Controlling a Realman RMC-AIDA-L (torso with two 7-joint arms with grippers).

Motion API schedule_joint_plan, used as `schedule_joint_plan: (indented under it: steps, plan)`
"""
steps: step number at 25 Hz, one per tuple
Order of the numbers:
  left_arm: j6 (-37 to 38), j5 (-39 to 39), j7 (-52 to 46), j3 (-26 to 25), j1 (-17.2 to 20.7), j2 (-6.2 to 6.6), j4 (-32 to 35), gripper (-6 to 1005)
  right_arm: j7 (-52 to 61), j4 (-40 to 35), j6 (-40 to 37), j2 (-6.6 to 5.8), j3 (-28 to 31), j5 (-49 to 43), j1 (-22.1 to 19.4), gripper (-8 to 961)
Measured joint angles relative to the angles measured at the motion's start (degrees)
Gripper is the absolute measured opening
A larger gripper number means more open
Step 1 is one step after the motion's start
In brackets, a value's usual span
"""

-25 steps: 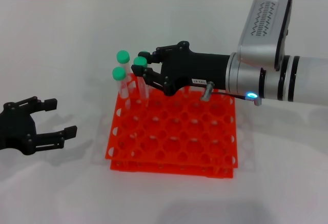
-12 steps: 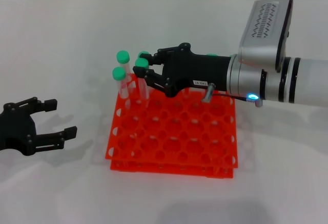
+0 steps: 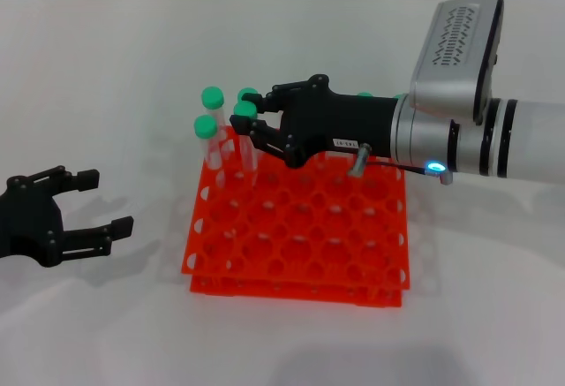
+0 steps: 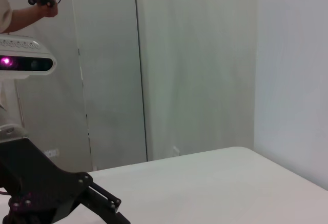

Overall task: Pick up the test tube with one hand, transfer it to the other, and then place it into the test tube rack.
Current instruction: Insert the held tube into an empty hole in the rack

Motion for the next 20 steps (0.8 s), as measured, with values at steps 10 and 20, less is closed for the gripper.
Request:
schedule_joint_plan:
  steps: [10, 20]
  plan:
    - [0.0, 0.0, 0.0, 0.0, 0.0, 0.07, 0.0, 879, -1.0, -0.2, -0.6, 0.0, 0.0, -0.4, 0.0, 303]
    - [0.0, 0.0, 0.0, 0.0, 0.0, 0.09, 0.0, 879, -1.1, -0.1, -0.6, 0.0, -0.1, -0.4, 0.3, 324]
